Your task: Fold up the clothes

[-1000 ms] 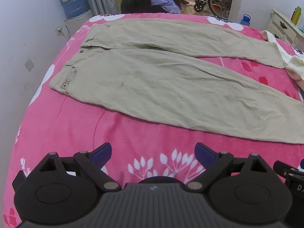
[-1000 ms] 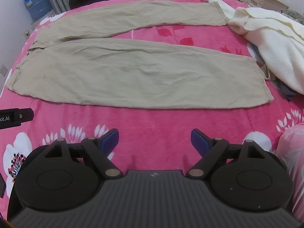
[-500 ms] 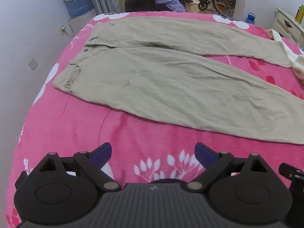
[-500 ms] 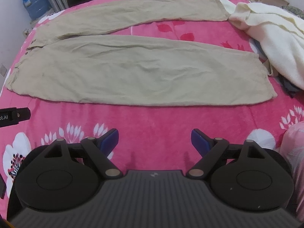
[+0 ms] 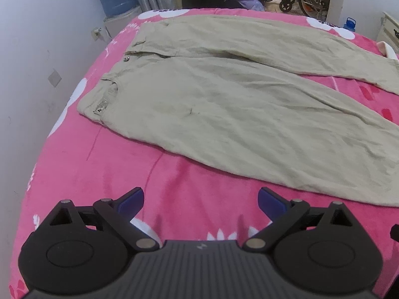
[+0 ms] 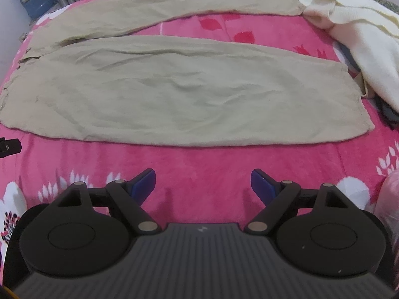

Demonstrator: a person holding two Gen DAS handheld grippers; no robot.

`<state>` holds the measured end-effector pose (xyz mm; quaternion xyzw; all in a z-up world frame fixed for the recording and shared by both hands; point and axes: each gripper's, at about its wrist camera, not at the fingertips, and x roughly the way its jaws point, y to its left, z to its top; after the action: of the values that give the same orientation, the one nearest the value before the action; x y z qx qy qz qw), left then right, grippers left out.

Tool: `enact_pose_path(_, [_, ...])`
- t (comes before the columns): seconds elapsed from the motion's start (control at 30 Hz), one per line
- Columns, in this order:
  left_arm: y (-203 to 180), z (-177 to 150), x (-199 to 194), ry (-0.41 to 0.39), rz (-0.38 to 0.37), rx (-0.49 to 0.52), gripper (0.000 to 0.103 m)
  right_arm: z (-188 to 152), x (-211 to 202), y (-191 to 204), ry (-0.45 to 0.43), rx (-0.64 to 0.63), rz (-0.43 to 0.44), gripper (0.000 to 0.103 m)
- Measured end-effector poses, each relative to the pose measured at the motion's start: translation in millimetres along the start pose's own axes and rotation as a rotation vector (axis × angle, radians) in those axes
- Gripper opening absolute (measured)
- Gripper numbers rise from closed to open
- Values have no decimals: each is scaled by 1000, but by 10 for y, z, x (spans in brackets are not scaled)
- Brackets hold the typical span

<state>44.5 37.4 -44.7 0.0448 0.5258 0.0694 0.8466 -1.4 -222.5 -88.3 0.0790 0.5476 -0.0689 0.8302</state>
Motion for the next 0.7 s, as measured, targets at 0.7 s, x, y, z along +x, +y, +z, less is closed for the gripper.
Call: enact_pose_path(0.7, [1083,296,1004,-30,-119,-347,70,-82,911,-943,150,1035,569,81])
